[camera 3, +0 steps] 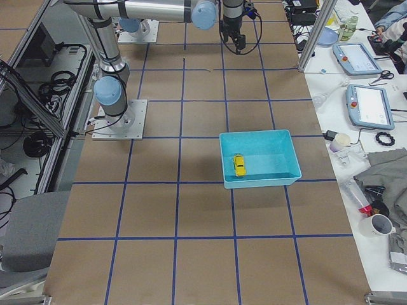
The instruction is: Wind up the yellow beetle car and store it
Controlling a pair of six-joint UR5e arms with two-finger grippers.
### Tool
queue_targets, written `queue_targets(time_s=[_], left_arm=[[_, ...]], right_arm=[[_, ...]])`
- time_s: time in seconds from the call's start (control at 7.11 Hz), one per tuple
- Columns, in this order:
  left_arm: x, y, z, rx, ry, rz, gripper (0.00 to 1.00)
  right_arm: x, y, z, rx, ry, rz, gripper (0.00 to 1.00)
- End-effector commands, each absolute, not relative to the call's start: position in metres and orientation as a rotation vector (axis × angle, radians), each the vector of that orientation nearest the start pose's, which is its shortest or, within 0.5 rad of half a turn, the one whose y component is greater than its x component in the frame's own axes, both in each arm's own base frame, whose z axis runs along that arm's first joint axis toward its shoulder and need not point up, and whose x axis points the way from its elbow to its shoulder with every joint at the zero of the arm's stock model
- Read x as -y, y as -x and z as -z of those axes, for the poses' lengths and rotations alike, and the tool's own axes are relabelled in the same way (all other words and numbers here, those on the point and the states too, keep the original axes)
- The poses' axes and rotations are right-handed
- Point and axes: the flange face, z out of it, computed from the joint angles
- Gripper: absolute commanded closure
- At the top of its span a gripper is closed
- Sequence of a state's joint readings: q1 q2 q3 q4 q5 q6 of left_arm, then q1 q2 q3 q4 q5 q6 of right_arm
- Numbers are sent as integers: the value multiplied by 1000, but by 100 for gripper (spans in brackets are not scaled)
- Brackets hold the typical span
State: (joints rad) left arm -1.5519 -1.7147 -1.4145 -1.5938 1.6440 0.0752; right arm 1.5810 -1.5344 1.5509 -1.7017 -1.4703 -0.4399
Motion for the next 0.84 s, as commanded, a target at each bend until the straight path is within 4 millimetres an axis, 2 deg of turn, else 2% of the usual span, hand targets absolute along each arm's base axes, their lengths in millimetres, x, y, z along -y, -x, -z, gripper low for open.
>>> queue_targets(time_s=[0.0, 0.14, 0.28, 0.42, 0.7], left_arm=[[554, 116, -489, -3073, -88, -17, 0], [553, 117, -491, -3075, -90, -12, 0], [552, 117, -495, -3074, -89, 0, 0], [551, 121, -498, -3123, -89, 11, 0], [548, 120, -496, -3110, -88, 3, 0]], right_arm=[[483, -151, -523, -3046, 375, 195, 0], [493, -146, -516, -3058, 357, 185, 0], [496, -149, -511, -3055, 368, 180, 0], [497, -144, -509, -3057, 357, 171, 0], [499, -137, -507, -3065, 333, 153, 0]])
